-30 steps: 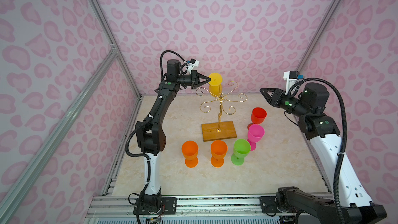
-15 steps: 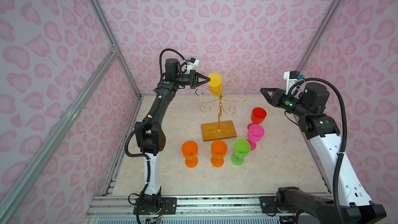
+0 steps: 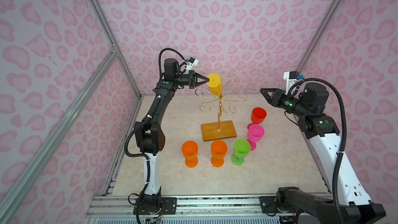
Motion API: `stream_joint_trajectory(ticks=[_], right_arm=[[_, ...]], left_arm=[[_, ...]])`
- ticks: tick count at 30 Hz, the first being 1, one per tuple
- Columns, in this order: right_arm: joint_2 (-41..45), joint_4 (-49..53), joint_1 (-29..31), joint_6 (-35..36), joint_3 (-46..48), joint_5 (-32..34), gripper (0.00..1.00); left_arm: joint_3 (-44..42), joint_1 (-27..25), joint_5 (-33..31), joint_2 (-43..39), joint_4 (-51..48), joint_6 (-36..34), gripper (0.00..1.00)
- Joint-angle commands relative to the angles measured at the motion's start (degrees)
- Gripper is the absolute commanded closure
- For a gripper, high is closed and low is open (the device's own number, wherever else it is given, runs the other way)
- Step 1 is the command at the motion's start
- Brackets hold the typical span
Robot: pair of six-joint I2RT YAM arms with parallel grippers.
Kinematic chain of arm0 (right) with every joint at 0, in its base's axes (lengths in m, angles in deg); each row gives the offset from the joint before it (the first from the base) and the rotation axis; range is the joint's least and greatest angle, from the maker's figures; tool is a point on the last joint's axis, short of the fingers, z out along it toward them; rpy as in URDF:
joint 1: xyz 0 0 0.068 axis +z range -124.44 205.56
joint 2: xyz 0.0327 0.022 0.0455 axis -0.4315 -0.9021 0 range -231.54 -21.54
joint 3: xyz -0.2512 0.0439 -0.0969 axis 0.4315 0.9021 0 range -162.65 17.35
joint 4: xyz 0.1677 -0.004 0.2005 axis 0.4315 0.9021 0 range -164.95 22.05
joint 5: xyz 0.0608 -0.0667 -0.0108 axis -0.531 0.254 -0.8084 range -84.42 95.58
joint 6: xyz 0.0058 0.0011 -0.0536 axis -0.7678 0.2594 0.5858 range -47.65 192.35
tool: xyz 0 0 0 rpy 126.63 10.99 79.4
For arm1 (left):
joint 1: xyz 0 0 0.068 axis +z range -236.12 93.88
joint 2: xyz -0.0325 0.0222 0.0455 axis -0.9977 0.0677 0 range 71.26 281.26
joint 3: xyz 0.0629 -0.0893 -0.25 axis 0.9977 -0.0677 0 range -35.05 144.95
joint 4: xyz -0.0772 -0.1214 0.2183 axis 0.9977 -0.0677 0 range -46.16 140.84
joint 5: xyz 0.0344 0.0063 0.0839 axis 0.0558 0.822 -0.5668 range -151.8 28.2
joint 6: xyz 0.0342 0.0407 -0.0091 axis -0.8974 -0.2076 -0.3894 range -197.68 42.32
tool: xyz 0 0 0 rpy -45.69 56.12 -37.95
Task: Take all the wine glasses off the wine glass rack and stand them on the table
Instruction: 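Lift the yellow glass up off its hook with the left gripper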
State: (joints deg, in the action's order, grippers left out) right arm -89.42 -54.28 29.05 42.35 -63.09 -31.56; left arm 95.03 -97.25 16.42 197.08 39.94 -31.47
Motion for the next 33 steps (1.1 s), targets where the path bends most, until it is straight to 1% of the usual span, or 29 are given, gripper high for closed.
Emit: stream_joint_trajectory(ticks=[1,11,33], right_arm=[[-0.28,-1.60,-0.01,0.00,0.29,-0.38,0.65],[-0.84,-2.01,-0.14,-0.06,0.48,-0.47,0.65],[-0.68,-2.76,-0.49,-0.27,1.66,-0.91,0.65]], left_arm=[[-0.30,0.25,1.24,0.14,-0.68,-1.64,0.99],[-3.64,0.84,1.33,-1.84,-1.92,-4.16,0.99],[-4.40,2.65,0.83,-4.87,-4.67,-6.14,0.99]])
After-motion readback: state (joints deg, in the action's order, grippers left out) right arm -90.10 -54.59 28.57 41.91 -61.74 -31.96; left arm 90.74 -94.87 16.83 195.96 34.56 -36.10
